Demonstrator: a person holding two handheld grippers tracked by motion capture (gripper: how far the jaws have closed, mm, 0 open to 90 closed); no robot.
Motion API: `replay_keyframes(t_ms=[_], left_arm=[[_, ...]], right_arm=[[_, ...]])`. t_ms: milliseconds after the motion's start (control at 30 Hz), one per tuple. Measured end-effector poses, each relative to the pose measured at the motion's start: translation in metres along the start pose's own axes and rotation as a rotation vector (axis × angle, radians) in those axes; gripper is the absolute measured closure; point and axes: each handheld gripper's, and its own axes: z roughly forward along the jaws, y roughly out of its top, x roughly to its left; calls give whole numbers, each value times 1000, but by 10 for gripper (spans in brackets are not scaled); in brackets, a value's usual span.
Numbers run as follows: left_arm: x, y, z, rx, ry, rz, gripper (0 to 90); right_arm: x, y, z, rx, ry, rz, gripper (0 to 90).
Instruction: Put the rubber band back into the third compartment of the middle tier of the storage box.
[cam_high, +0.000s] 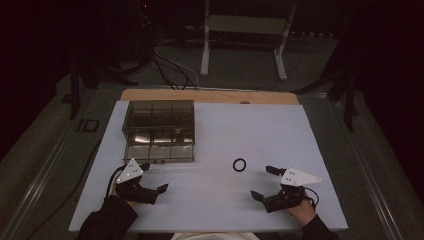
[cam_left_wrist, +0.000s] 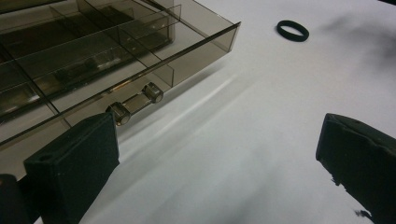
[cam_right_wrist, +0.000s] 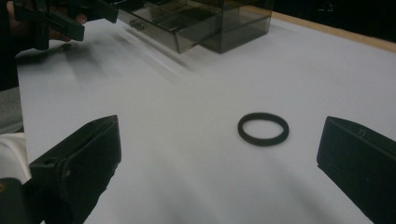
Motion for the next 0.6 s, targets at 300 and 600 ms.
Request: replay_keyframes(t_ms=[300, 600], left_arm=[[-1, 0, 1, 1, -9, -4, 8], [-2, 0, 1, 8, -12, 3, 8]], right_arm=[[7, 25, -8, 0, -6, -12, 0], [6, 43, -11, -7, -26, -40, 0]])
